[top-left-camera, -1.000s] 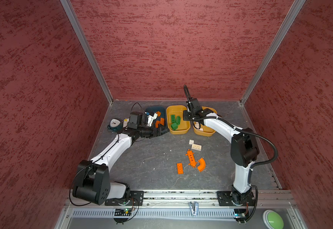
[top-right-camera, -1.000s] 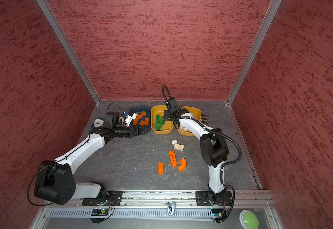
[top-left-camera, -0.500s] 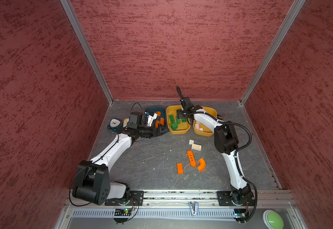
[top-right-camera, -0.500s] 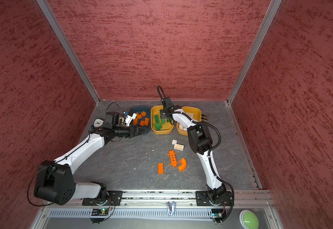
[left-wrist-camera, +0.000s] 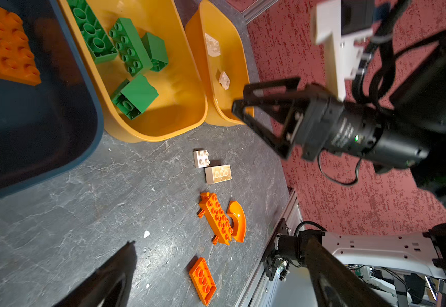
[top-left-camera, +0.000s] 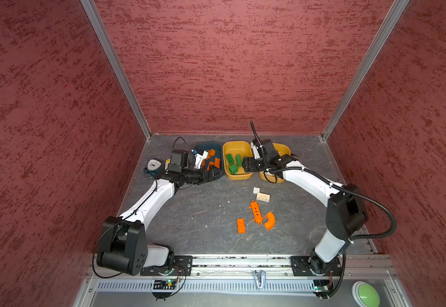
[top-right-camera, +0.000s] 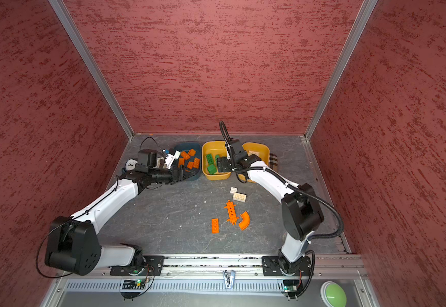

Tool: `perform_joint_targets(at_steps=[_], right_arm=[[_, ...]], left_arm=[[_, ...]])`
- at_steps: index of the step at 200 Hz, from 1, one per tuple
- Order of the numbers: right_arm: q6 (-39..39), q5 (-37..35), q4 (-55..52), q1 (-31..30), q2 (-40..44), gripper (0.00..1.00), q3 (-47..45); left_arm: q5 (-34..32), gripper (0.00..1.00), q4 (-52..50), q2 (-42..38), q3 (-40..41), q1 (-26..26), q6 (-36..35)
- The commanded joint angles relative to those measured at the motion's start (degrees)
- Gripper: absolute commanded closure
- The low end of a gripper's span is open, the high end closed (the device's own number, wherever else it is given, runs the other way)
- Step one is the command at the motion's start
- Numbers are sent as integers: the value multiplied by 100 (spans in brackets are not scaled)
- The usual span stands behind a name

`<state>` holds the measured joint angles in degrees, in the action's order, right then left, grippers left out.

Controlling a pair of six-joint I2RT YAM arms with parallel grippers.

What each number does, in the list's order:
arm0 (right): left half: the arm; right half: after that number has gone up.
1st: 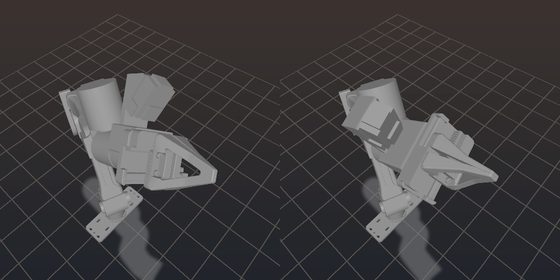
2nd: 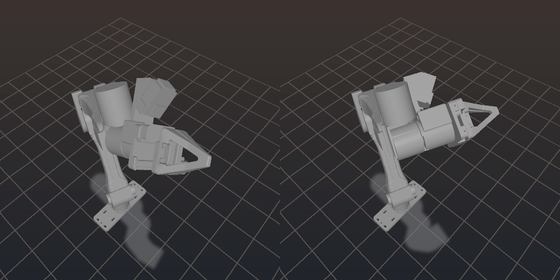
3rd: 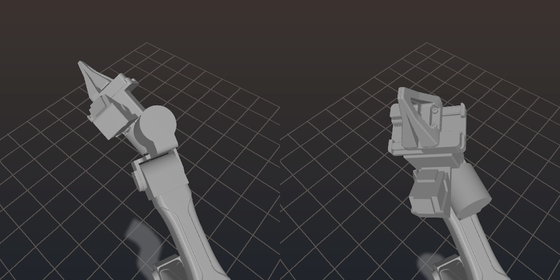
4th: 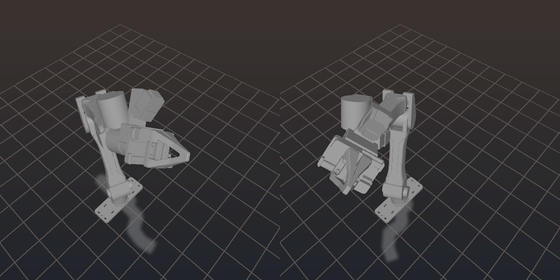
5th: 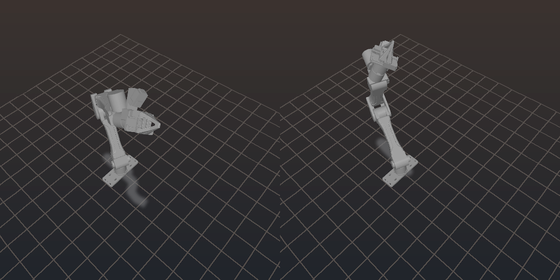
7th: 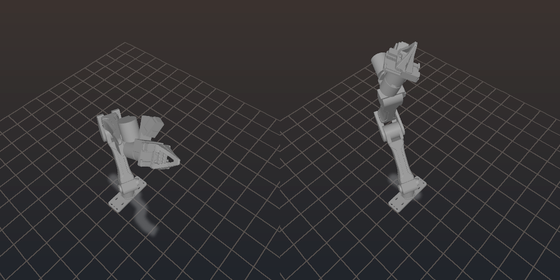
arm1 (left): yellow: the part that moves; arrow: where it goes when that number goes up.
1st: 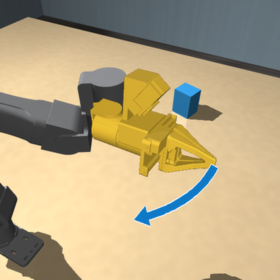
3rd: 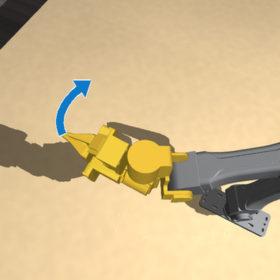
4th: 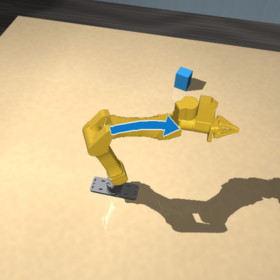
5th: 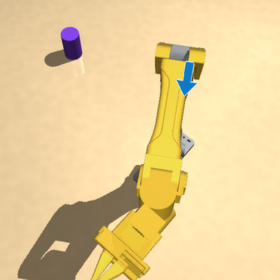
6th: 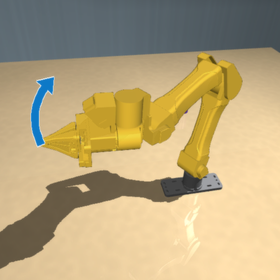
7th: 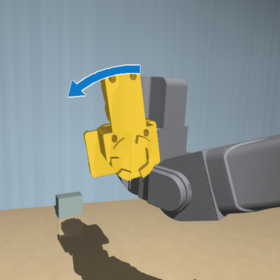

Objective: Sort the legos into containers by color
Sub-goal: Pick up the lego from the bottom-center of the table.

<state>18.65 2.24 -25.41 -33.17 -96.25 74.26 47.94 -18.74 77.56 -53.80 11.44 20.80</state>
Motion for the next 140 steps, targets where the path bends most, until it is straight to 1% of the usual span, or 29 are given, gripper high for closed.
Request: perform_joint_targets(at_steps=[1,21,57,73,112,127,140], right_arm=[[441,185,209,-417,347,12,-695],[727,100,264,-860,562,12,-1142],[1539,-29,410,-1591,737,13,-1654],[1739,-119,441,-1895,709,13,-1809],[1872,-315,218,-2237,378,19,-1842],[2067,-475,2,-2345,255,22,-1780],[2265,-581,-109,-2486,159,23,-1799]], left_arm=[[36,1,-79,-30,-166,-79,-136],[40,1,-124,-56,-144,-129,-141],[3,1,-331,-199,-97,-210,-162],[2,1,-403,-304,-26,-278,-188],[48,1,-484,-467,146,-453,-221],[57,1,-516,-517,198,-478,-237],[66,1,-512,-557,258,-504,-248]])
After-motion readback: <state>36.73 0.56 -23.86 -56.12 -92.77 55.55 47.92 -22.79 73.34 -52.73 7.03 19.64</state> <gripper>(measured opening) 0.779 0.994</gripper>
